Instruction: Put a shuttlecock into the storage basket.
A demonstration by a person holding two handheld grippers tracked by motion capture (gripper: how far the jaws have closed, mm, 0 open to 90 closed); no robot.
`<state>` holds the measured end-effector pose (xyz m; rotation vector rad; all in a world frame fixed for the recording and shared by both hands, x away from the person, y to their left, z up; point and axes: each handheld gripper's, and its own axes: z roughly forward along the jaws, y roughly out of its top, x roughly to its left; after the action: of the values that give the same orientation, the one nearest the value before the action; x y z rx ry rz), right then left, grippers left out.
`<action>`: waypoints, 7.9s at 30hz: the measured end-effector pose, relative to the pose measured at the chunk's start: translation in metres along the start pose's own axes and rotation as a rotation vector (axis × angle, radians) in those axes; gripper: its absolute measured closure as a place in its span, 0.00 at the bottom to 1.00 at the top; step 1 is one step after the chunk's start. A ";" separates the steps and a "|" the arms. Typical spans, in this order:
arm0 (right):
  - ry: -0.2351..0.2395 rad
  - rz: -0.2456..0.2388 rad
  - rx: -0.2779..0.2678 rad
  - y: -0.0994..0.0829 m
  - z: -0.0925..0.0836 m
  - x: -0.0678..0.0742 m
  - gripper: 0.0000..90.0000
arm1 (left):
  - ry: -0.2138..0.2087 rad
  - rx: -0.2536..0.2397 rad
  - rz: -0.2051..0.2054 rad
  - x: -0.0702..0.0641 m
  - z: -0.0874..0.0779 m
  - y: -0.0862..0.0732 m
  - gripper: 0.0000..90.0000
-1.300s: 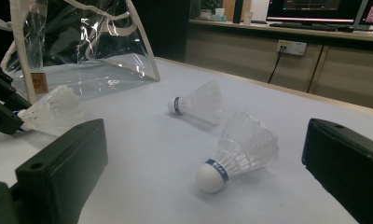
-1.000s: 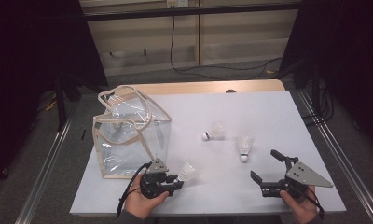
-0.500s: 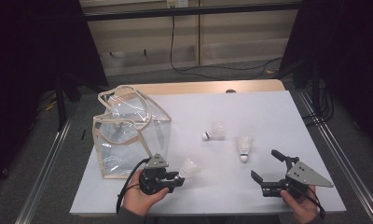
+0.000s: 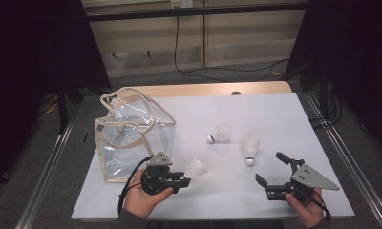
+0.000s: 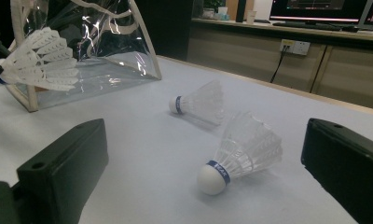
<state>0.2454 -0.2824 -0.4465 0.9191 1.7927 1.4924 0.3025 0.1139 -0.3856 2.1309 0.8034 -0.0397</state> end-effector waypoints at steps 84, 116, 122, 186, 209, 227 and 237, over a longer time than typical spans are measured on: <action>-0.005 0.015 0.006 -0.001 0.002 -0.003 0.00 | -0.011 0.028 -0.024 0.002 -0.055 0.107 0.73; 0.000 0.014 0.000 0.000 0.001 -0.003 0.00 | 0.017 0.019 -0.038 0.009 -0.072 0.137 0.73; 0.001 0.016 0.001 0.000 0.001 -0.003 0.00 | 0.027 0.017 -0.043 0.012 -0.073 0.141 0.73; 0.002 0.015 -0.004 0.000 0.000 -0.003 0.00 | 0.175 -0.014 -0.122 0.057 -0.102 0.160 0.73; 0.003 0.018 -0.002 0.000 0.000 -0.003 0.00 | 0.225 -0.026 -0.153 0.073 -0.113 0.158 0.73; 0.004 0.019 -0.001 0.000 0.000 -0.003 0.00 | 0.258 -0.033 -0.184 0.085 -0.120 0.154 0.73; 0.003 0.016 -0.001 0.000 -0.001 -0.004 0.00 | 0.275 -0.045 -0.202 0.091 -0.125 0.153 0.73</action>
<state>0.2469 -0.2856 -0.4467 0.9329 1.7902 1.5052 0.4295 0.1844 -0.2244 2.0310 1.1670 0.1672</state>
